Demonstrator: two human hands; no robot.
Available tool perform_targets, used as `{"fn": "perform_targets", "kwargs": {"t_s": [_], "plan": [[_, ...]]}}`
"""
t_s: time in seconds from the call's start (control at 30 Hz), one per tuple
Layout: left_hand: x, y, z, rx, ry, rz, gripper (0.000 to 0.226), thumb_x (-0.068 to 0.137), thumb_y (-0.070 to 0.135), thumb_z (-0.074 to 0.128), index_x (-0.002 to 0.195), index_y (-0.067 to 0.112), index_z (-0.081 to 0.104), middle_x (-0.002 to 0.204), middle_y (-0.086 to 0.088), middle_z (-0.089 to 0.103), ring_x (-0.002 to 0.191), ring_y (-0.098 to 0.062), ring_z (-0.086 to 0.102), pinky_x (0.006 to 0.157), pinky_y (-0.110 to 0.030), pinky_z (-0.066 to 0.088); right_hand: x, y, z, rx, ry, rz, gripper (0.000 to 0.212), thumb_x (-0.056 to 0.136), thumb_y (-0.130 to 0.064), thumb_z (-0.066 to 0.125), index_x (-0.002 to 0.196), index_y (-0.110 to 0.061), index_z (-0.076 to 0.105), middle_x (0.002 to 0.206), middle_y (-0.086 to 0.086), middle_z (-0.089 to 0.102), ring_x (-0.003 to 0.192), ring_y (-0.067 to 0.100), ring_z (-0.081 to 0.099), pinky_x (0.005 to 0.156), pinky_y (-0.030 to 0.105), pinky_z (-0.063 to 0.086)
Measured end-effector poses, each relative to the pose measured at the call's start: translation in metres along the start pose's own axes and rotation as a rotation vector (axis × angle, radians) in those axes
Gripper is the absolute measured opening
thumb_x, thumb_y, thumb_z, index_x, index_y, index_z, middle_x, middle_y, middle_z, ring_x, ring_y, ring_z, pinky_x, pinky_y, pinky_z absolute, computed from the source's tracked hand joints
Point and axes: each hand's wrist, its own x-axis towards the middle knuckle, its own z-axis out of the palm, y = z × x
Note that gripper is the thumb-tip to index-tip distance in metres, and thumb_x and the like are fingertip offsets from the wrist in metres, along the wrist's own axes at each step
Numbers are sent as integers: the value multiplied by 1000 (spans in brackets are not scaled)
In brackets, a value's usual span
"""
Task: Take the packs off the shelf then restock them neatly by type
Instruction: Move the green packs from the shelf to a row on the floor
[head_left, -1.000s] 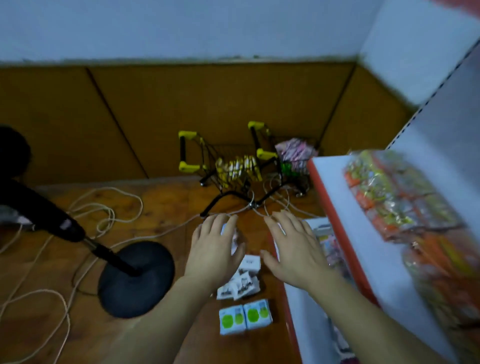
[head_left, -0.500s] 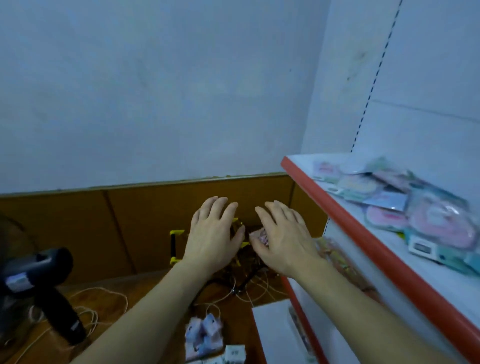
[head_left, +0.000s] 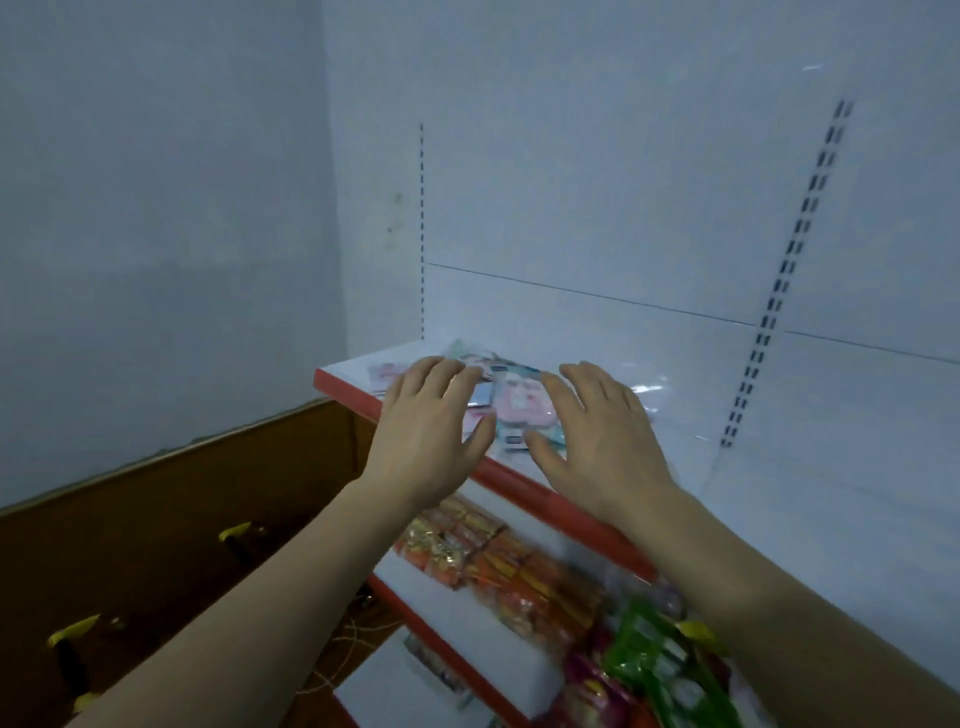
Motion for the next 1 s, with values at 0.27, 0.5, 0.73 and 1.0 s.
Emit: {"fn": "perform_targets", "kwargs": {"t_s": [0.27,0.5,0.73,1.0], "plan": [[15,178,32,-282,-11,324,57,94,52,37,135,17,54,136,-5,57,132,-29,43,107,-51,40,-130,111,-101,-309,-50,308,67,94,-55,36,147,-14,44,151,13,44,142,34,36,114,53,33],[-4,350,32,-442,-57,552,58,95,53,34,138,18,51,139,-5,54,136,-29,40,110,-50,37,-263,184,-194,-478,-41,545,67,91,-52,40,140,-9,52,141,17,53,134,37,46,106,57,41],[-50,499,25,-567,-108,722,58,94,52,37,138,18,51,139,-6,53,133,-29,42,108,-49,38,-389,237,-280,-626,-30,696,64,88,-51,43,131,-7,59,130,18,59,124,39,54,98,57,46],[-83,612,36,-568,-191,861,54,96,47,49,141,18,49,142,-8,50,133,-30,41,106,-46,36,-483,292,-330,-659,-180,906,64,94,-52,50,148,-18,42,151,8,43,142,29,35,115,51,30]]}}
